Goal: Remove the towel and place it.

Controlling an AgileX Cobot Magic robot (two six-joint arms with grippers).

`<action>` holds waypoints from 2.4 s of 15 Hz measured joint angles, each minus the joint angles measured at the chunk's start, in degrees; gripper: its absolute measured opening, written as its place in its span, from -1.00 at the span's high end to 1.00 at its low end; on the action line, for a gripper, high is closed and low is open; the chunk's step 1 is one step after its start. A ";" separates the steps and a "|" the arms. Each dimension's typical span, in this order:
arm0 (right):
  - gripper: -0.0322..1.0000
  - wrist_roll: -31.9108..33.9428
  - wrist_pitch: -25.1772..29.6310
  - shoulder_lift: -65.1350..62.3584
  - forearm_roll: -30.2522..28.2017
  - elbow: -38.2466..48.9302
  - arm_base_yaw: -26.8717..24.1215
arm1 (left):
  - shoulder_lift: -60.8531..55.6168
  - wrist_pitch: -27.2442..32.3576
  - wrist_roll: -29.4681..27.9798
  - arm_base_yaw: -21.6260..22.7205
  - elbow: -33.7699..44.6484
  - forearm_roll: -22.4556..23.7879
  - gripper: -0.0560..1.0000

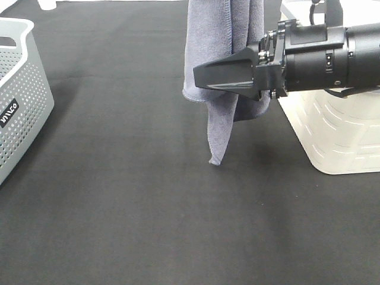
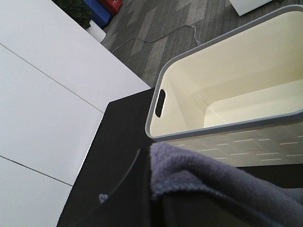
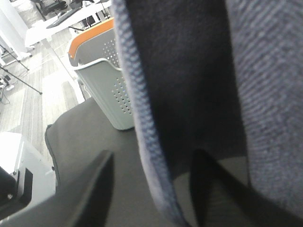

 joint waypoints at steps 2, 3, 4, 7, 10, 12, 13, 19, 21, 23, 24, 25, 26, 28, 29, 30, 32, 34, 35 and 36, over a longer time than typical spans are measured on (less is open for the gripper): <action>0.28 0.29 0.00 0.00 -2.69 0.00 0.00 | 0.00 0.00 0.00 0.00 0.00 0.00 0.89; 0.40 1.20 0.00 -0.11 -4.24 0.00 0.00 | 0.00 0.00 0.00 0.00 0.00 0.00 0.89; 0.49 2.18 0.00 -0.74 -5.79 0.00 0.00 | 0.00 0.00 0.00 0.00 0.00 0.00 0.89; 0.85 4.70 0.00 -3.90 -8.02 0.00 0.00 | 0.00 0.00 0.00 0.00 0.00 0.00 0.89; 0.93 11.29 0.00 -4.13 -11.34 0.00 0.00 | 0.00 1.60 0.00 0.00 0.00 0.00 0.89; 0.93 19.54 0.11 -4.13 -17.70 -0.46 0.00 | 0.00 6.19 -0.40 0.74 0.00 0.00 0.89; 0.93 25.04 0.34 -4.13 -22.52 -1.49 0.00 | 0.00 8.37 -1.32 1.60 0.00 0.40 0.89; 0.93 59.47 9.68 -4.13 -55.29 -19.94 0.00 | 0.00 19.19 -8.88 3.44 0.00 7.91 0.89; 0.93 67.04 13.46 -3.27 -63.94 -27.79 0.00 | 0.00 21.94 -14.15 3.44 0.00 11.57 0.89; 0.93 69.90 17.19 -1.03 -71.05 -34.21 0.00 | 0.00 23.78 -24.75 3.44 0.00 17.59 0.89; 0.93 70.70 18.16 0.17 -73.57 -36.90 0.00 | 0.00 24.24 -30.08 3.44 0.00 20.23 0.89; 0.93 70.70 18.51 1.49 -75.69 -39.94 0.00 | 0.00 24.52 -34.03 3.44 0.00 22.75 0.89; 0.93 70.70 18.68 2.86 -77.06 -42.63 0.00 | 0.00 24.81 -36.73 3.44 0.00 25.15 0.89; 0.93 69.90 18.68 6.30 -78.21 -48.53 0.00 | 0.23 23.32 -39.02 3.44 0.00 29.68 0.89; 0.93 69.04 18.74 8.31 -78.61 -51.39 0.00 | 0.69 21.54 -40.62 3.44 0.00 31.91 0.89; 0.93 68.24 18.68 10.54 -78.90 -54.66 0.00 | 1.26 19.37 -43.54 3.44 0.00 34.43 0.89; 0.93 66.06 17.65 14.50 -80.39 -60.85 0.00 | 2.69 15.30 -50.71 3.44 0.00 40.39 0.89; 0.93 63.25 14.50 17.70 -81.19 -65.55 0.00 | 4.47 11.92 -58.16 3.67 0.00 46.64 0.89; 0.93 62.22 11.57 19.08 -81.30 -66.75 0.00 | 5.39 10.08 -61.25 4.18 0.00 49.10 0.89; 0.93 61.31 7.51 20.17 -81.30 -66.98 0.00 | 6.47 7.62 -64.06 5.33 0.00 51.11 0.89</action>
